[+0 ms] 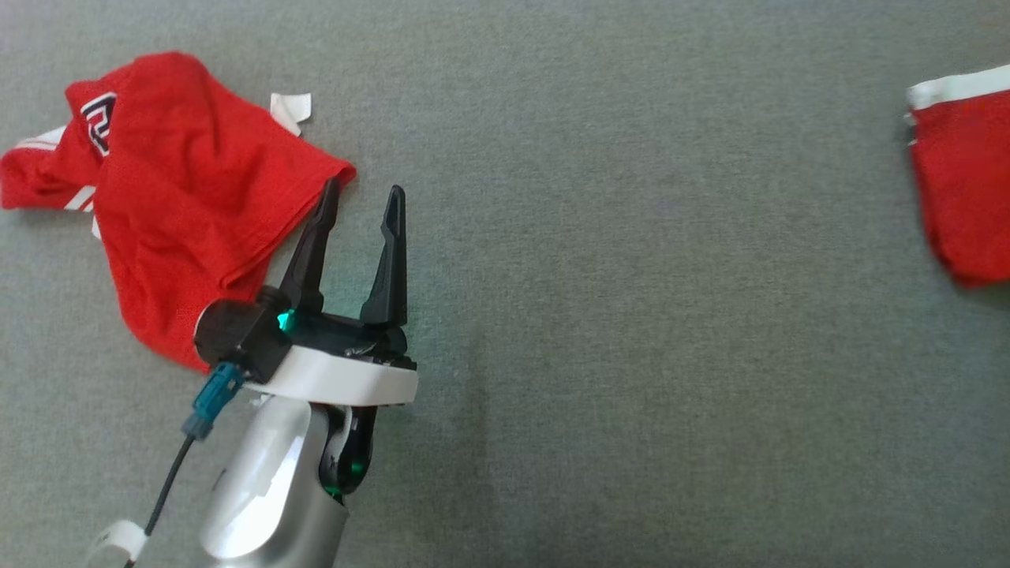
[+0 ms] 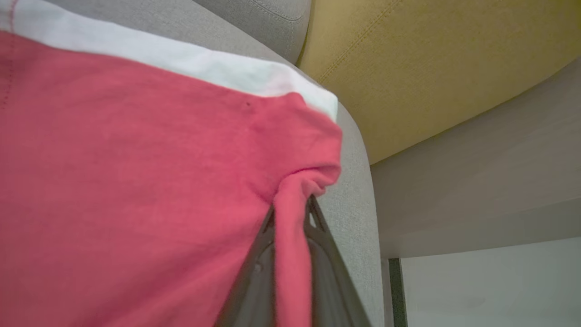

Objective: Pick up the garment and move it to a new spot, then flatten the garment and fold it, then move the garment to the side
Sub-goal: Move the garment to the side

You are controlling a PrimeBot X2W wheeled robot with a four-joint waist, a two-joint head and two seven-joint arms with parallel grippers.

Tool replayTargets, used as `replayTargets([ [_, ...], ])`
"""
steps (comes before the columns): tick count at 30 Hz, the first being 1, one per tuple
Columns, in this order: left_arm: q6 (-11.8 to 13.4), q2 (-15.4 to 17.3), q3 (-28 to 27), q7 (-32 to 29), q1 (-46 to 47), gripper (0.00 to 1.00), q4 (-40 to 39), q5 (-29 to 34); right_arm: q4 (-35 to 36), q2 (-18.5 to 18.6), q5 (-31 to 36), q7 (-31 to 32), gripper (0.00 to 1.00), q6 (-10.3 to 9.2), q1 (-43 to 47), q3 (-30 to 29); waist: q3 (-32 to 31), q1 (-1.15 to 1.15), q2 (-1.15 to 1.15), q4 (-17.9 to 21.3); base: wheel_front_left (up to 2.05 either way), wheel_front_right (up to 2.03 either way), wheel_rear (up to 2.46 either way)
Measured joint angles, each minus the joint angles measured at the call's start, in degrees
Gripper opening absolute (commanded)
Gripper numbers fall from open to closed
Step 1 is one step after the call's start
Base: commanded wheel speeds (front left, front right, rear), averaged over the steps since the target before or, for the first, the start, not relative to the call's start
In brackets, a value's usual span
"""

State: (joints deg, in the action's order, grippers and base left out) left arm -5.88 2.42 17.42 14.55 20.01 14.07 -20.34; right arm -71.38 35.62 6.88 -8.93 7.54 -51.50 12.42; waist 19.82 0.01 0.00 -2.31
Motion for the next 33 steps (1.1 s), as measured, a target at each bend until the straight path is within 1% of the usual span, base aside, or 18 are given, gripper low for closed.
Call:
replayTargets([
  [5,0.0,0.0,0.0,0.0,0.0,1.0,0.0,0.1,-0.4,1.5,0.8,0.6,0.0,0.0,-0.1,-2.1,0.9,0.0,0.0,-0.4,0.0,0.0,0.0],
  [9,-0.2,0.0,0.0,0.2,0.3,1.0,0.2,0.2,-0.7,1.5,1.2,1.4,0.0,0.0,-0.1,-4.9,0.9,0.0,0.0,-0.3,0.0,0.0,0.0],
  [10,-0.2,0.0,0.0,0.2,0.4,1.0,0.4,0.3,-0.8,1.5,1.2,1.7,0.65,0.0,-0.1,-5.7,0.8,0.0,0.0,-0.2,0.0,0.0,0.0],
  [11,-0.2,0.0,0.0,0.2,0.6,1.0,0.5,0.3,-0.9,1.3,1.2,1.9,1.0,0.0,-0.1,-6.5,0.6,0.0,0.0,0.0,0.0,0.0,0.0],
  [15,-0.2,0.0,-0.1,0.2,0.7,1.0,0.6,0.3,-0.7,0.7,1.9,1.8,1.0,0.0,-0.1,-8.2,-0.5,-0.01,0.0,0.4,0.0,0.0,0.0],
  [20,-0.2,0.0,-1.0,0.2,0.3,1.0,0.7,0.3,1.2,-2.8,3.4,0.2,1.0,0.0,0.1,-10.6,-3.6,-0.01,0.0,1.3,0.0,0.0,0.0],
  [24,-0.2,0.0,-2.1,0.2,-2.2,1.0,0.6,0.3,3.4,-7.0,3.4,-2.1,1.0,0.0,0.2,-12.6,-7.1,-0.01,0.0,2.1,0.0,0.0,0.0],
  [27,-0.2,0.0,-3.3,0.2,-4.5,1.0,0.2,0.3,6.4,-11.1,3.0,-3.5,1.0,0.0,0.5,-14.0,-10.0,-0.02,0.0,2.6,0.0,0.0,0.0],
  [30,-0.2,0.0,-4.9,0.2,-6.6,1.0,-0.8,0.2,11.1,-15.7,1.4,-4.5,1.0,0.0,1.4,-15.7,-12.9,-0.02,0.0,3.1,0.0,0.0,0.0],
  [33,-0.1,0.0,-6.2,0.2,-8.4,1.0,-1.5,0.2,17.0,-19.8,0.0,-5.3,1.0,0.0,4.0,-16.0,-15.5,-0.02,0.0,3.5,0.0,0.0,0.0],
])
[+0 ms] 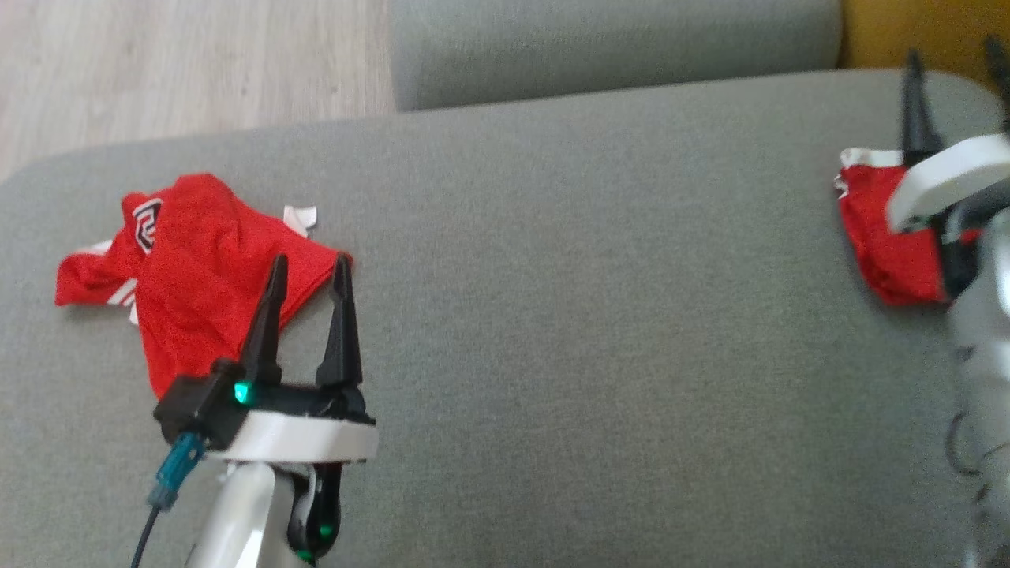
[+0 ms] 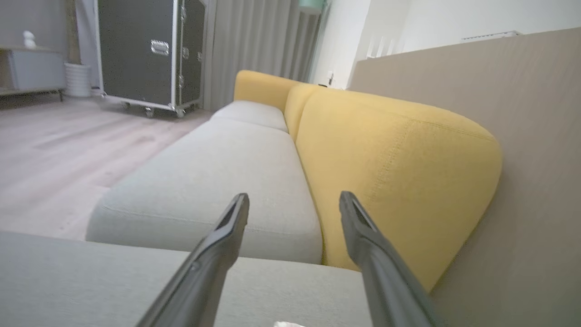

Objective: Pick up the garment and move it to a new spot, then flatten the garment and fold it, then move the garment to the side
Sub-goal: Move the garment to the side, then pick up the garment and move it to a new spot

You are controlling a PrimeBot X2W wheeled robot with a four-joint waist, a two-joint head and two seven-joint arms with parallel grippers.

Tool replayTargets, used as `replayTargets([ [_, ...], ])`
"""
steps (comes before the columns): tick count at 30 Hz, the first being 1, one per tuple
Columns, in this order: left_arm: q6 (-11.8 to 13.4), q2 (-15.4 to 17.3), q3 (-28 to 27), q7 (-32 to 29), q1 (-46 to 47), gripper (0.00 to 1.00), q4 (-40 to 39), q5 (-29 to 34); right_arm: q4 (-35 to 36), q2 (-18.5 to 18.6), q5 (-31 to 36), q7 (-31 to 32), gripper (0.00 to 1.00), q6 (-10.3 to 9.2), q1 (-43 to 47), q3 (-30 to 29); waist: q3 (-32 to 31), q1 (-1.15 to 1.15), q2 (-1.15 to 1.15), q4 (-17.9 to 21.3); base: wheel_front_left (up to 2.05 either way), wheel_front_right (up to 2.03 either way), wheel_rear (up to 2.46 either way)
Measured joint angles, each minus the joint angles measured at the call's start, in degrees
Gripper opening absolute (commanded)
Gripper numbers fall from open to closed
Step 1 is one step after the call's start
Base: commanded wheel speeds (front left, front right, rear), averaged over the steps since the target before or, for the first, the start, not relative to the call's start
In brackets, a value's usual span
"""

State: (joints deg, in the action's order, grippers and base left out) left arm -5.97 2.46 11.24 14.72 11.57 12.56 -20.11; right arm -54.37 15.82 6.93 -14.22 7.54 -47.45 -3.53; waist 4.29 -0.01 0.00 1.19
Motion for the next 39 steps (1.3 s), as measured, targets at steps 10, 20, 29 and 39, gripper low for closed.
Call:
replayTargets([
  [10,0.4,0.1,-2.2,0.0,-5.5,1.0,-0.7,-0.4,22.5,-11.5,-10.1,-0.1,1.0,0.0,19.9,-1.9,-5.1,0.0,0.0,-0.5,0.0,0.0,0.0],
  [20,0.3,0.1,-2.3,0.0,-7.7,1.0,2.7,-0.6,30.2,-12.9,-11.3,-0.1,1.0,0.0,39.3,1.7,-5.4,0.01,0.0,-1.9,0.0,0.0,0.0],
  [29,0.4,0.1,-3.0,0.0,-8.3,1.0,3.4,-0.6,33.2,-13.0,-12.4,-0.1,1.0,0.0,40.9,2.8,-4.7,0.01,0.0,-1.2,0.0,0.0,0.0],
  [39,0.5,0.1,-3.1,0.0,-8.3,1.0,4.2,-0.6,33.4,-13.0,-12.6,-0.1,1.0,0.0,40.9,3.8,-5.1,0.01,0.0,-2.9,0.0,0.0,0.0],
])
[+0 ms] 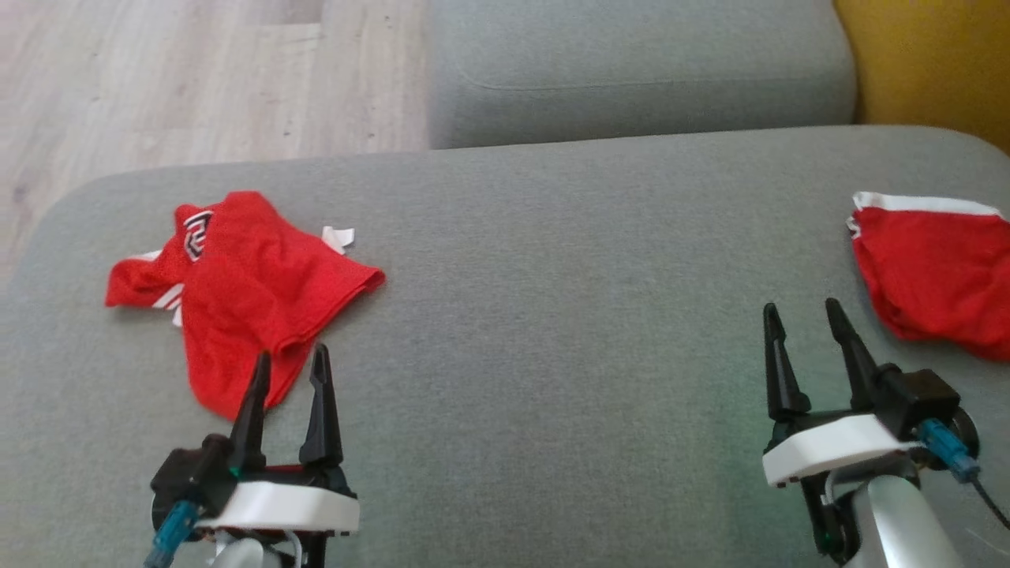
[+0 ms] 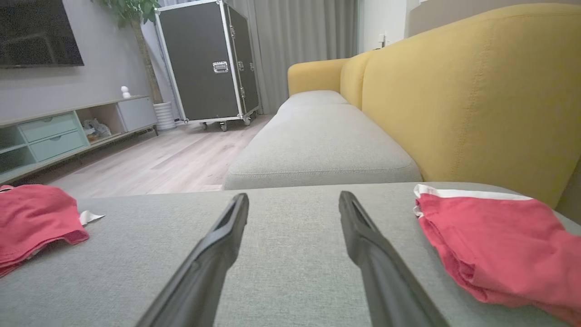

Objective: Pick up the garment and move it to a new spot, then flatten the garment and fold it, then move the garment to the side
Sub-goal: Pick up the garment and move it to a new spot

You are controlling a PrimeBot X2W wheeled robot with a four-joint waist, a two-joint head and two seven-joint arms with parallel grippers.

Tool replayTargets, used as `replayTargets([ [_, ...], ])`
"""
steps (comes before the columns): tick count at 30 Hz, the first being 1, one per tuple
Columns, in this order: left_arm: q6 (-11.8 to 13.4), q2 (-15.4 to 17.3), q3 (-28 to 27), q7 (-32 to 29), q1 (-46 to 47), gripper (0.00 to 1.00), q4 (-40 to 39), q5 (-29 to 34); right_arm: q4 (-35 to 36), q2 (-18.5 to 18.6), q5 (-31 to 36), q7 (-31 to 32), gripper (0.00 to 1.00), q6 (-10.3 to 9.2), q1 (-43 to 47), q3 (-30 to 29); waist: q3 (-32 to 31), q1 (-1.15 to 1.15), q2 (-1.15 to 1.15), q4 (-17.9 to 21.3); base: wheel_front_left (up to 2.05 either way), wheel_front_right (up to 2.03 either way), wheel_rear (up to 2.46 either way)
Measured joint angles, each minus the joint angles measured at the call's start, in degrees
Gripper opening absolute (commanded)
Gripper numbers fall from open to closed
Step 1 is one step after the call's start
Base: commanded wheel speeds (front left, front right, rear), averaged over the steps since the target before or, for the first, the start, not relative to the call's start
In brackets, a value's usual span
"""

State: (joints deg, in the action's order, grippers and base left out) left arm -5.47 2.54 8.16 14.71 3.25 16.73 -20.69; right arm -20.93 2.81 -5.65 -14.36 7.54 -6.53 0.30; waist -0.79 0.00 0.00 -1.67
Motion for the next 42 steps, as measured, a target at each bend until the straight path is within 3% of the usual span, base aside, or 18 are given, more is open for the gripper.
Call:
replayTargets([
  [7,0.4,0.0,-0.9,0.0,0.0,1.0,0.1,0.2,0.0,0.0,-1.4,0.0,1.0,0.0,0.4,2.4,-0.9,0.0,0.0,-3.0,0.0,0.0,0.0],
  [23,0.3,0.1,-3.5,0.0,-2.6,1.0,0.1,1.6,-1.1,-0.1,-4.0,0.0,1.0,0.0,2.8,7.1,-4.1,0.0,0.0,-14.4,0.0,0.0,0.0],
  [30,-0.6,0.1,-4.1,0.0,-2.1,1.0,1.0,4.1,-1.1,-0.1,-4.0,0.0,1.0,0.0,2.7,7.6,-3.0,0.0,0.0,-13.8,0.0,0.0,0.0],
  [34,-1.2,1.2,-2.0,-0.1,2.0,1.0,7.1,6.1,-1.0,-0.1,-3.5,0.0,1.0,0.0,2.3,6.9,-0.7,0.0,0.0,-12.7,0.0,0.0,0.0],
  [42,-1.7,4.9,6.8,-15.1,20.5,1.0,22.5,5.2,0.4,-0.1,-1.0,0.0,1.0,0.0,-1.5,5.2,6.0,0.02,0.0,-9.6,0.0,0.0,0.0],
])
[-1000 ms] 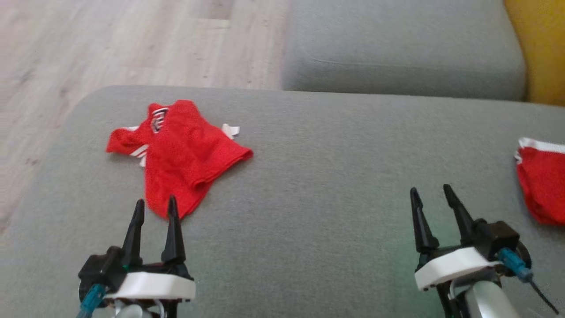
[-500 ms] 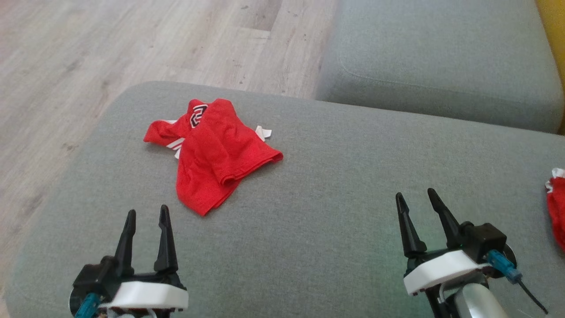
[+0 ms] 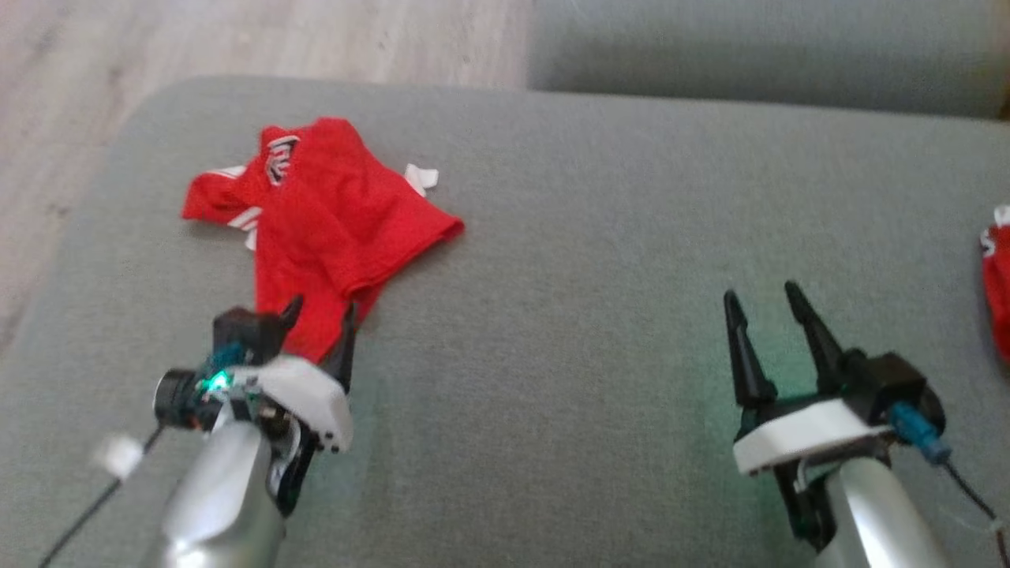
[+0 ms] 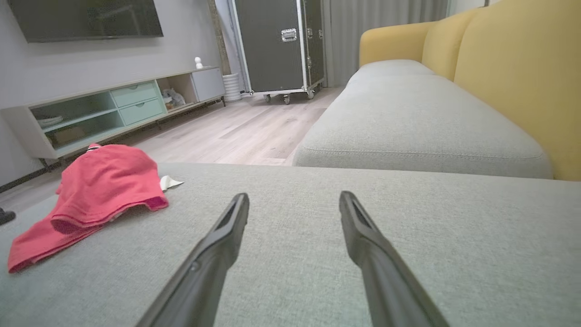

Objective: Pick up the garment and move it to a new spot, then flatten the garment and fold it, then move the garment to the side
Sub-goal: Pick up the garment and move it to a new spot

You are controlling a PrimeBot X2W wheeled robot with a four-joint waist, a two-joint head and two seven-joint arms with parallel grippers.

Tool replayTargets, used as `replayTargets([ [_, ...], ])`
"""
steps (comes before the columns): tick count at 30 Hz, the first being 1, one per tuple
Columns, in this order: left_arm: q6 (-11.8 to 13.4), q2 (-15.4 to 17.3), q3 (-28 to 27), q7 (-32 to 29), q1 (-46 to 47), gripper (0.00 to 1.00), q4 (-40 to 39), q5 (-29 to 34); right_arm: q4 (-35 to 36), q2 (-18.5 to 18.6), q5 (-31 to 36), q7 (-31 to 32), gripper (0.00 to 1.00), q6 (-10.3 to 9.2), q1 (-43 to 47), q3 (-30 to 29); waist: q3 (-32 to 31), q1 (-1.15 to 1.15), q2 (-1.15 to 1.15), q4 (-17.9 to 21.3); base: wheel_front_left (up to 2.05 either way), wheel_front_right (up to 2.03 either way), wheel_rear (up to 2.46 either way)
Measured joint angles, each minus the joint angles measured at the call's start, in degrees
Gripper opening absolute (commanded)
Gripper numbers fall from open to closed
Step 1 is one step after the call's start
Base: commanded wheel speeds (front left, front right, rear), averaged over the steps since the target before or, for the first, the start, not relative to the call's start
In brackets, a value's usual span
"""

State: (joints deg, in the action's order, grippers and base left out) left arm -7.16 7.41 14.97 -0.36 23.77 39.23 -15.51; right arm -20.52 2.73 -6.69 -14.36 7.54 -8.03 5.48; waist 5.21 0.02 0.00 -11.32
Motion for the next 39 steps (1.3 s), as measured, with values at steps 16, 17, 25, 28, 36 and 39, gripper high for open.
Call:
replayTargets([
  [16,1.2,3.3,4.8,-9.2,13.0,0.48,16.7,-3.7,1.3,0.0,0.1,0.0,1.0,0.0,-2.5,-1.5,7.6,-0.01,0.0,6.7,0.0,0.0,0.0],
  [17,1.2,3.3,4.8,-9.2,13.4,0.0,17.2,-3.7,1.3,0.0,0.1,0.0,1.0,0.0,-2.7,-1.6,7.6,-0.01,0.0,6.8,0.0,0.0,0.0],
  [25,0.6,2.6,5.3,-1.6,12.9,0.0,17.9,-4.8,1.3,0.0,0.1,0.0,1.0,0.0,-4.2,-2.0,6.3,-0.01,0.0,7.4,0.0,0.0,0.0],
  [28,0.0,1.2,6.5,4.6,12.5,0.0,15.0,-6.0,1.2,0.0,0.1,0.0,1.0,0.0,-4.2,-1.9,5.4,-0.02,0.0,8.1,0.0,0.0,0.0],
  [36,0.0,-1.5,15.2,13.4,15.0,0.0,2.5,-8.8,1.3,0.0,-1.1,0.0,1.0,0.0,-4.3,-1.9,4.5,-0.02,0.0,12.1,0.0,0.0,0.0],
  [39,0.0,-2.1,17.2,14.1,17.0,0.0,-1.1,-9.3,1.4,0.0,-2.0,0.0,1.0,0.0,-4.4,-1.6,5.0,-0.02,0.0,14.3,0.0,0.0,0.0],
])
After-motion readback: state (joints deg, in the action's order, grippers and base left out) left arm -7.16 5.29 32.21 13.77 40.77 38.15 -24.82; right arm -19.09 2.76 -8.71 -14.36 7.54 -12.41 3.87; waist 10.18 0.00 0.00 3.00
